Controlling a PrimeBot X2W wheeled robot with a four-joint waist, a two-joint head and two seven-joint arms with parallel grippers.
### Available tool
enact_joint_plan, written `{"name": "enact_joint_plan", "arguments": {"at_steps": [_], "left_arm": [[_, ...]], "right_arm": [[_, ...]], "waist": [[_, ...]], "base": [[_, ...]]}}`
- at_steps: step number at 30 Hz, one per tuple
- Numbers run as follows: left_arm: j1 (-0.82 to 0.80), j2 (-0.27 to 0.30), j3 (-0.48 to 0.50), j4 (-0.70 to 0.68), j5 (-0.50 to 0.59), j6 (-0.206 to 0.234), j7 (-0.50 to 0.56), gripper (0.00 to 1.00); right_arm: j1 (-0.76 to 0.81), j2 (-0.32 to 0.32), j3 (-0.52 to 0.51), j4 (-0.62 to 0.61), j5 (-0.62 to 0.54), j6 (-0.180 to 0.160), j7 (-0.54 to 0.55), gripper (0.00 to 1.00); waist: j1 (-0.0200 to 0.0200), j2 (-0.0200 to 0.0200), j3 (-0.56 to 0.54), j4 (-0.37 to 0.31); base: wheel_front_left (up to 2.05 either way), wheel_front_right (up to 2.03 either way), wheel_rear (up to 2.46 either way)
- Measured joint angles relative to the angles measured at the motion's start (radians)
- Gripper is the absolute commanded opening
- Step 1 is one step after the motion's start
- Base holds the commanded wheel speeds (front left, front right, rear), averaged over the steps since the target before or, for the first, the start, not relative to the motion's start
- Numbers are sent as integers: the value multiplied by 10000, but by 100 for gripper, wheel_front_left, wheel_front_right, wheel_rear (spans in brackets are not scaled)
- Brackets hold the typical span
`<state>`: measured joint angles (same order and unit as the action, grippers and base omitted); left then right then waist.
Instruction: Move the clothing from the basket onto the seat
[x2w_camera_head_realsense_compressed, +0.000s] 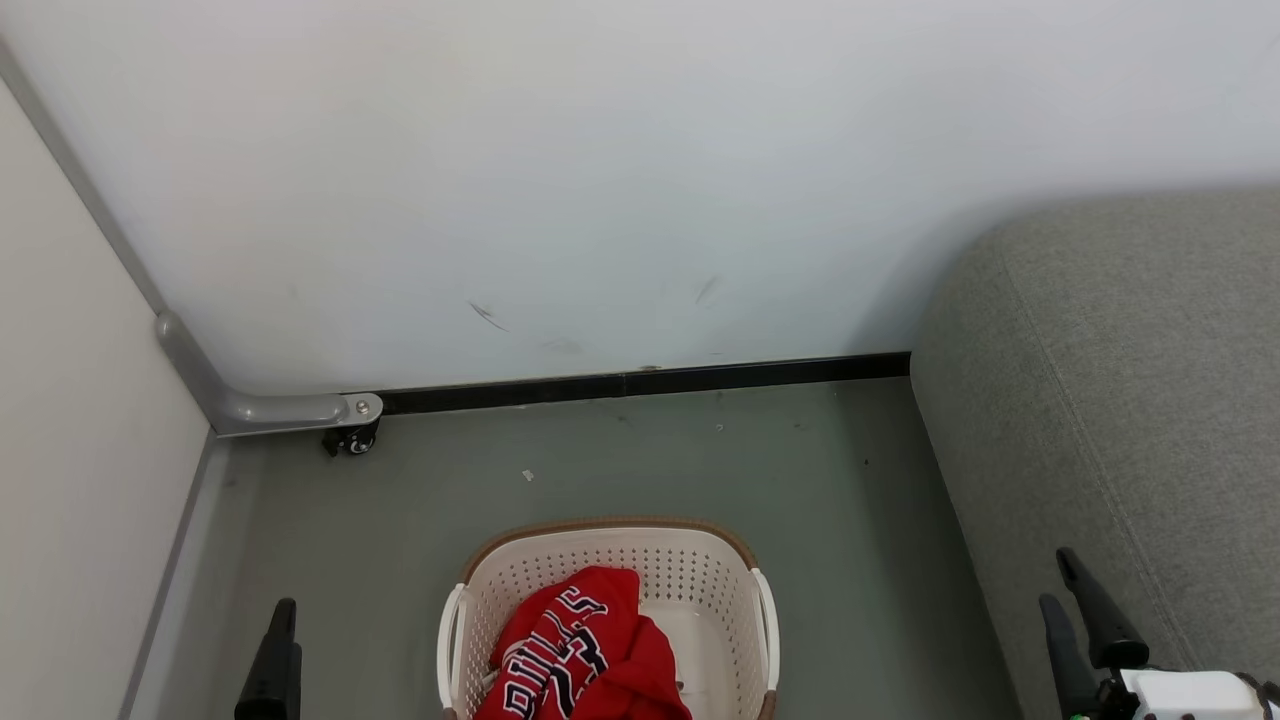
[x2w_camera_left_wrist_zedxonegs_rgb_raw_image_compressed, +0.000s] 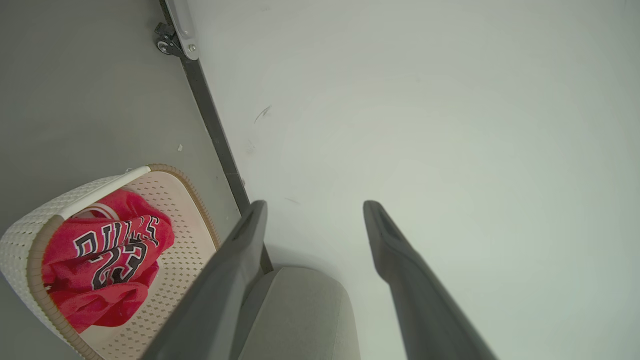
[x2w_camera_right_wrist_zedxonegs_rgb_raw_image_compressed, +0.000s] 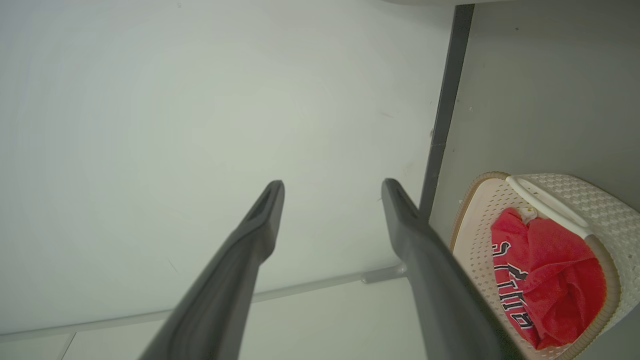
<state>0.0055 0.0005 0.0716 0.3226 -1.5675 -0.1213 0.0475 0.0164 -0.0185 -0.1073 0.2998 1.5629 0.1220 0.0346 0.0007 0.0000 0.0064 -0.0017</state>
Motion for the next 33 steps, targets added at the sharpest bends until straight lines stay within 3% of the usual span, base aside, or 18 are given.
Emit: {"name": "enact_joint_plan", "arguments": {"at_steps": [6,15,20,24,28,33], "left_arm": [[-4,6,71,-82,155,0,-232,100],[-16,17,372,-385,1317,0,-556,100],[-41,36,571,-802,1862,0,-757,100],[-41,52,619,-1078,2412,0,-903,100],[-36,58,633,-1549,3766,-2,-1034,100],[26,79,679,-2002,4984,-2,-1206,100]], "right_arm": [[-7,0,-105,-150,-401,0,-192,100],[-40,-17,-380,-608,-1461,0,-543,100],[-47,-157,-113,-1009,-2748,2,-673,100],[-47,-136,-125,-1227,-3363,2,-802,100],[-42,-134,-198,-1486,-4257,2,-966,100],[-30,-142,-169,-1801,-5438,2,-1122,100]], "waist": [[26,0,-58,-6],[115,0,-311,-1],[152,0,-480,15],[165,0,-609,33],[168,0,-717,54],[147,0,-798,88]], "base": [[0,0,0],[0,0,0],[0,0,0],[0,0,0],[0,0,0],[0,0,0]]}}
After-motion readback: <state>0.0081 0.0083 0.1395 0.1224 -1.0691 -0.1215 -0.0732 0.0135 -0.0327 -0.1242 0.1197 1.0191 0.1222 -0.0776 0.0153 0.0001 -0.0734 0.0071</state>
